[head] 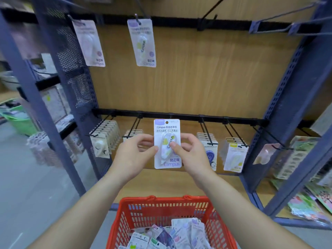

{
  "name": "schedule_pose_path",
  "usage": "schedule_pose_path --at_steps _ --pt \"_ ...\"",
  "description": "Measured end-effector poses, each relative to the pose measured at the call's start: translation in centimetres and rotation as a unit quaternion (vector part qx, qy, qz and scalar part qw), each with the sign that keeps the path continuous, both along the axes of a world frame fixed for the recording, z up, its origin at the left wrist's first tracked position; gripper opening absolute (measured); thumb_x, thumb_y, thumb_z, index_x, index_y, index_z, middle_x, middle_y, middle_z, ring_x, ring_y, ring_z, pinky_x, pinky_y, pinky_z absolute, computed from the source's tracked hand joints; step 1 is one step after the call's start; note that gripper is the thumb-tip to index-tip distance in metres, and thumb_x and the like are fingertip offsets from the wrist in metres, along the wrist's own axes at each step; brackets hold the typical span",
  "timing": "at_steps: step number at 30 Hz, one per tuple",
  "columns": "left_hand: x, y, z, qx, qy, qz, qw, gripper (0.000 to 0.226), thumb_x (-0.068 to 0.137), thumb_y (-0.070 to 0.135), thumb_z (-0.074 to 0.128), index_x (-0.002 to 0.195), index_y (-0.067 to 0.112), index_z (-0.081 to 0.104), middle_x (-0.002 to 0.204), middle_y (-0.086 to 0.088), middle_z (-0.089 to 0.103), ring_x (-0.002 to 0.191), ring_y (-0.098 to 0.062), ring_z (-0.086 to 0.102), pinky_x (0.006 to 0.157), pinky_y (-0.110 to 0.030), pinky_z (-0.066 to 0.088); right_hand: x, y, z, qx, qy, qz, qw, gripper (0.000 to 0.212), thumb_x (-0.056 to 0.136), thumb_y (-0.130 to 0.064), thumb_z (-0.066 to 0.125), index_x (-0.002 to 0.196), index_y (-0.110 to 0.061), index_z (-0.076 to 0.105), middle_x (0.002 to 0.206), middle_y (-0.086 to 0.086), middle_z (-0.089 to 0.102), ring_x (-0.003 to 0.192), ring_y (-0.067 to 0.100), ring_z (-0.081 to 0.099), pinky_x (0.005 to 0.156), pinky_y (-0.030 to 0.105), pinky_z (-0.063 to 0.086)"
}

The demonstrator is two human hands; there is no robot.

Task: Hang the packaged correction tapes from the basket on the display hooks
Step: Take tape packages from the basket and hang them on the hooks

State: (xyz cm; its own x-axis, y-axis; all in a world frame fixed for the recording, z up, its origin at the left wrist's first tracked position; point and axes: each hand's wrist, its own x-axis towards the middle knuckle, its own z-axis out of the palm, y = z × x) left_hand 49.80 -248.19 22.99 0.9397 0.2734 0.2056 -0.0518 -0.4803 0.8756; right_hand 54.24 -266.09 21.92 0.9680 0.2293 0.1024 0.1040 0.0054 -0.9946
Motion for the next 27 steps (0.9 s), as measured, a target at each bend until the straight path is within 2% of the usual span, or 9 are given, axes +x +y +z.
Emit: schedule_pose_path --at_steps 3,6,11,14,18,27 --pt "-1.0 1.9 2.2 0.014 -0.035 0.038 0.999 0.021 0.087 0.024 0.077 0.107 0.031 0.071 0.097 0.016 0.074 0.087 -0.003 0.070 0.085 -0.037 0.060 0.5 1.9 2.8 -0.003 -0.033 0.004 0.999 0.020 0.096 -0.020 0.071 0.112 -0.020 0.060 0.094 0.002 0.080 0.085 0.022 0.077 0.072 0.047 0.063" --pt "-2.1 3.7 4.0 0.054 -0.069 0.066 0.994 0.030 0.088 0.027 0.075 0.117 0.031 0.070 0.108 0.018 0.071 0.100 -0.002 0.066 0.094 -0.032 0.054 1.7 3.8 6.0 -0.001 -0.068 0.001 0.998 0.020 0.095 -0.019 0.072 0.111 -0.018 0.061 0.094 0.004 0.079 0.085 0.023 0.077 0.076 0.054 0.062" --pt "-3.0 6.7 6.4 0.103 -0.106 0.104 0.984 0.046 0.089 0.037 0.071 0.133 0.031 0.062 0.124 0.019 0.065 0.114 -0.005 0.060 0.099 -0.030 0.047 5.4 7.7 12.8 -0.008 -0.136 -0.033 0.990 0.022 0.094 -0.023 0.072 0.112 -0.022 0.060 0.090 0.004 0.079 0.084 0.020 0.077 0.082 0.051 0.061" --pt "-3.1 8.0 7.3 0.113 -0.126 0.116 0.979 0.046 0.089 0.038 0.070 0.134 0.032 0.061 0.126 0.019 0.063 0.113 -0.004 0.059 0.095 -0.026 0.046 7.5 9.7 16.3 -0.012 -0.180 -0.058 0.982 0.020 0.093 -0.028 0.072 0.109 -0.027 0.060 0.094 0.005 0.077 0.087 0.019 0.076 0.083 0.048 0.061" --pt "-3.2 9.2 7.7 0.106 -0.145 0.127 0.975 0.045 0.090 0.038 0.069 0.134 0.033 0.061 0.126 0.021 0.061 0.114 -0.004 0.059 0.096 -0.028 0.048 9.4 11.5 19.0 -0.002 -0.200 -0.079 0.977 0.023 0.093 -0.029 0.071 0.113 -0.025 0.061 0.101 0.006 0.076 0.090 0.020 0.075 0.084 0.048 0.062" --pt "-3.4 10.9 7.5 0.089 -0.158 0.145 0.973 0.039 0.091 0.036 0.069 0.129 0.033 0.063 0.122 0.021 0.061 0.110 -0.004 0.059 0.088 -0.026 0.044 10.1 13.0 19.5 0.024 -0.246 -0.101 0.964 0.018 0.095 -0.025 0.069 0.111 -0.024 0.060 0.096 0.004 0.077 0.087 0.019 0.075 0.076 0.041 0.063"
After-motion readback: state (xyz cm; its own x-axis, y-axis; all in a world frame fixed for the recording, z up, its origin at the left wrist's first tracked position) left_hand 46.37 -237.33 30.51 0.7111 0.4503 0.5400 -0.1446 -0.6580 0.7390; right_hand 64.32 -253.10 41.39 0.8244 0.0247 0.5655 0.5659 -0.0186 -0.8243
